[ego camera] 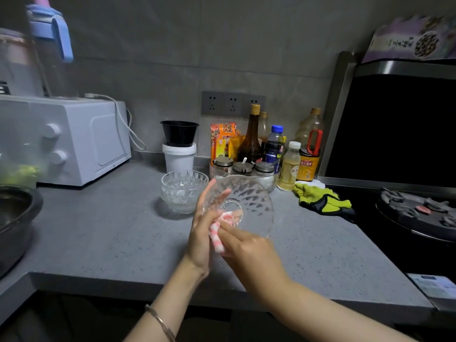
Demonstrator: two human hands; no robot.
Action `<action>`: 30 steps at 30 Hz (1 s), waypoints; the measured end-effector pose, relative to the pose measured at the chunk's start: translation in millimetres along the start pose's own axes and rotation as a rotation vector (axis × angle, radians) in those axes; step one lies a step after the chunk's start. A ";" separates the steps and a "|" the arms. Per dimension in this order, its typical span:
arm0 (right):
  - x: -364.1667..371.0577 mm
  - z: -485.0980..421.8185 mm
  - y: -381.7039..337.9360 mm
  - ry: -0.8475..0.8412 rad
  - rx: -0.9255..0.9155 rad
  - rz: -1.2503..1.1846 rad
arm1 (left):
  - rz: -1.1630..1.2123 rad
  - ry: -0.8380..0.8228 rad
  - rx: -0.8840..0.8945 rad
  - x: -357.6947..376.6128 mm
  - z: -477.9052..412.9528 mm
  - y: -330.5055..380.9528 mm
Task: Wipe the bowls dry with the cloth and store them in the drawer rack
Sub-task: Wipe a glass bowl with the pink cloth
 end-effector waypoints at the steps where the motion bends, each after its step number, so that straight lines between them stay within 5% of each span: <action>1: 1.5 -1.3 0.1 0.001 0.024 -0.049 | 0.031 0.025 -0.009 0.4 0.4 -3.4; 6: -3.3 10.2 9.9 -0.264 -0.421 0.193 | -0.084 0.011 -0.006 -10.3 -8.3 15.9; 13: -18.5 2.0 48.9 -0.339 -0.867 0.807 | -0.542 -0.376 -0.274 13.3 -0.7 7.7; 15: -15.4 3.3 50.3 -0.363 -0.790 0.870 | -0.536 -0.331 -0.243 11.9 -3.4 8.2; 19: -11.2 16.2 41.1 -0.379 -0.479 0.425 | -0.398 -0.126 -0.169 2.5 -8.9 17.3; 24: -5.4 22.0 9.7 -0.487 -0.340 0.169 | -0.261 -0.033 -0.153 -0.5 0.7 11.6; 30: -2.0 6.3 27.7 -0.411 -0.214 0.383 | -0.285 -0.046 -0.103 1.1 3.4 21.4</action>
Point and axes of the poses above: each hand's wrist, its own z-axis away from the middle knuckle, its own x-axis out of the palm, y = z × x, the point moved 8 cm from there along -z, towards the middle knuckle, and after that the axes turned 4 degrees about y, right-handed, at the moved point
